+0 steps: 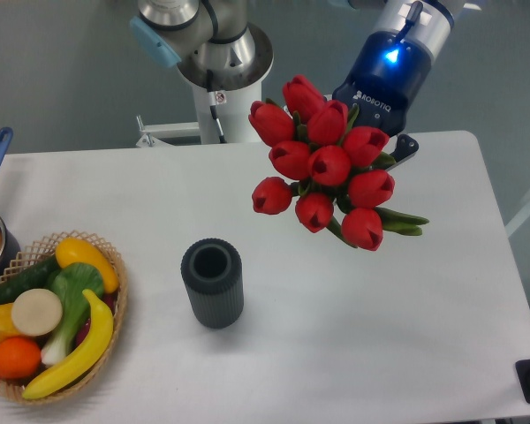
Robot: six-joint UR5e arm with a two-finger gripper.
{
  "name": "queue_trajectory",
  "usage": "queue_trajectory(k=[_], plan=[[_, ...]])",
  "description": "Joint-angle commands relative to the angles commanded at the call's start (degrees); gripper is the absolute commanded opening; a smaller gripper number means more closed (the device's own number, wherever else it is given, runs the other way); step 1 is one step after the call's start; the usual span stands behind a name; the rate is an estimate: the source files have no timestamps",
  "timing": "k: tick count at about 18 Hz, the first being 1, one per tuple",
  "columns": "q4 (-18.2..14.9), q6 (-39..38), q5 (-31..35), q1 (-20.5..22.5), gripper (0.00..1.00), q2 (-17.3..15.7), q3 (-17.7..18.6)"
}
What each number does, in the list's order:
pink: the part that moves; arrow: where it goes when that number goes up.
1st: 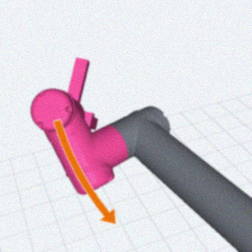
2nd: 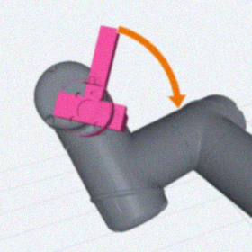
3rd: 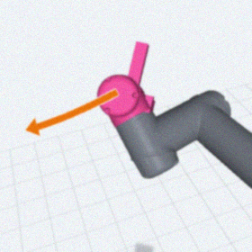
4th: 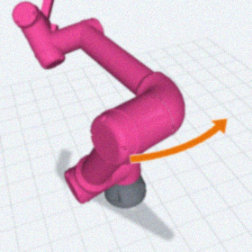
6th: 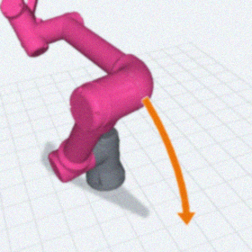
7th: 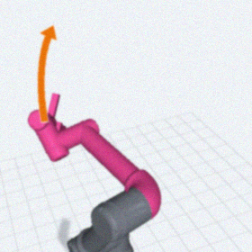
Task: Insert the flowers into the vase
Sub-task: 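Carry the red tulip bouquet over the dark grey vase with the gripper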
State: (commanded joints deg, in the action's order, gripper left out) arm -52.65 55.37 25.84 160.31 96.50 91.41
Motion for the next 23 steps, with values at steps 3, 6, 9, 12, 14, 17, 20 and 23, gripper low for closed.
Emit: queue_trajectory(k=[3, 6, 9, 12, 14, 17, 20, 23], plan=[[0.61, 0.0, -0.09, -0.44, 0.25, 0.35, -0.53], [0.62, 0.0, -0.26, -1.93, 0.26, 0.79, -0.53], [0.79, 0.0, -0.26, -2.11, 0.26, 0.7, -0.53], [1.4, 0.0, -0.35, -3.77, 0.26, 1.31, -0.62], [2.72, 0.0, -0.27, -4.65, 0.26, 1.93, -0.53], [3.77, 0.0, -0.44, -6.93, 0.26, 3.07, -0.62], [6.05, 0.0, -3.5, -8.79, 0.26, 4.82, -0.62], [9.05, 0.53, -11.39, -9.31, 0.26, 6.76, 0.35]])
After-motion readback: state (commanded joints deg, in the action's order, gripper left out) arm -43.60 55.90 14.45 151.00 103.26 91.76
